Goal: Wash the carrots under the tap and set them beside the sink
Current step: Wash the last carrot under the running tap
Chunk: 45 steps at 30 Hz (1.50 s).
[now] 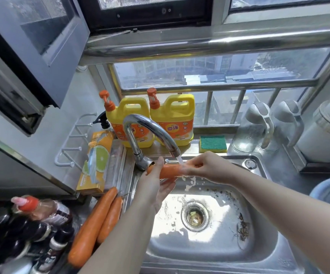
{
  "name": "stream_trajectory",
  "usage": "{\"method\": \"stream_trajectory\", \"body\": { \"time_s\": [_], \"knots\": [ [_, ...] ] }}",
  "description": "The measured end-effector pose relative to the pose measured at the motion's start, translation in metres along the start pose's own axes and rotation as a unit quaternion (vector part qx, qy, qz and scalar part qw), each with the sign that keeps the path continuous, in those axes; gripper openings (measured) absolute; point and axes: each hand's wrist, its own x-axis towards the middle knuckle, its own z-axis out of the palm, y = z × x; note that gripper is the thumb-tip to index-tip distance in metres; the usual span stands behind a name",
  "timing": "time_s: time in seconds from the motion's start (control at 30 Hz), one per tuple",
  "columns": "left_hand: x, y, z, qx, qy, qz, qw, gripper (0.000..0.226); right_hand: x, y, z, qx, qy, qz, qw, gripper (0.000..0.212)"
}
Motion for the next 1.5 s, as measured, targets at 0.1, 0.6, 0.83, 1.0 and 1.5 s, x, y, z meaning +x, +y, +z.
{"method": "stream_trajectory", "body": {
  "time_s": [0.1,0.6,0.83,1.0,1.5],
  "knots": [
    [-0.001,-0.006,-0.008,0.015,0.006,0.011,1.000,0.053,-0.006,-0.003,0.004,0.056,-0.017,0.031,0.998,0.025],
    [-0.008,-0.003,-0.015,-0.030,-0.004,0.043,0.999,0.030,-0.002,-0.011,0.001,0.173,0.004,0.124,0.977,0.036],
    [-0.006,-0.012,-0.027,0.107,-0.036,0.052,0.992,0.028,0.000,-0.002,0.008,0.510,0.124,0.222,0.821,0.033],
    [-0.010,-0.021,-0.025,0.355,-0.094,0.087,0.926,0.022,0.003,-0.004,0.029,0.599,0.168,0.230,0.748,0.030],
    [-0.033,-0.010,-0.025,0.359,-0.104,-0.035,0.927,0.052,-0.001,-0.018,0.074,0.635,0.151,0.233,0.721,0.034]
  ]
}}
